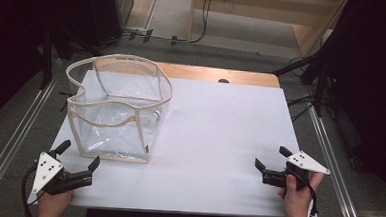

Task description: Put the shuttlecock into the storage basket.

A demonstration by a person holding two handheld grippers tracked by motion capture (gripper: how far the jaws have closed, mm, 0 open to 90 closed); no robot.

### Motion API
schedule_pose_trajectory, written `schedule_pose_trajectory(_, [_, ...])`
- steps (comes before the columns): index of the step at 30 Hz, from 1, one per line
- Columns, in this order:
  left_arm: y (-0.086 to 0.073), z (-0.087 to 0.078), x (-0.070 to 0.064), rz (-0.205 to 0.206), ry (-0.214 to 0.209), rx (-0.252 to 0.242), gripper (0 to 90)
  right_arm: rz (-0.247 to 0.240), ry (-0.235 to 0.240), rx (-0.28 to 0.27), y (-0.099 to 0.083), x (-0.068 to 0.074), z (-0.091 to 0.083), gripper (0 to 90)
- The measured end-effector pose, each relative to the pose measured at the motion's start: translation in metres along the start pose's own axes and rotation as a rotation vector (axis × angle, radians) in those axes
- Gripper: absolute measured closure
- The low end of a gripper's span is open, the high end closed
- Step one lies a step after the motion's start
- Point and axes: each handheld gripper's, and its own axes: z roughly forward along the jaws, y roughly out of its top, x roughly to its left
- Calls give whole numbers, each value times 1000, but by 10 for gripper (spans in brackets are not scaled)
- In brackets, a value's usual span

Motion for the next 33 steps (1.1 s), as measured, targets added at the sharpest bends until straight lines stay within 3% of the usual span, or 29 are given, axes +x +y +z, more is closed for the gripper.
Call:
schedule_pose_trajectory(12, [0,0,0,-2,0,-1,0,12,-37,-13,-11,-13,-9,0])
schedule_pose_trajectory(26, [0,0,1,-7,-4,-5,0,39,-43,-54,-24,-27,-20,0])
schedule_pose_trajectory(33, [0,-1,2,-13,-7,-7,0,52,-48,-48,-31,-31,-20,0])
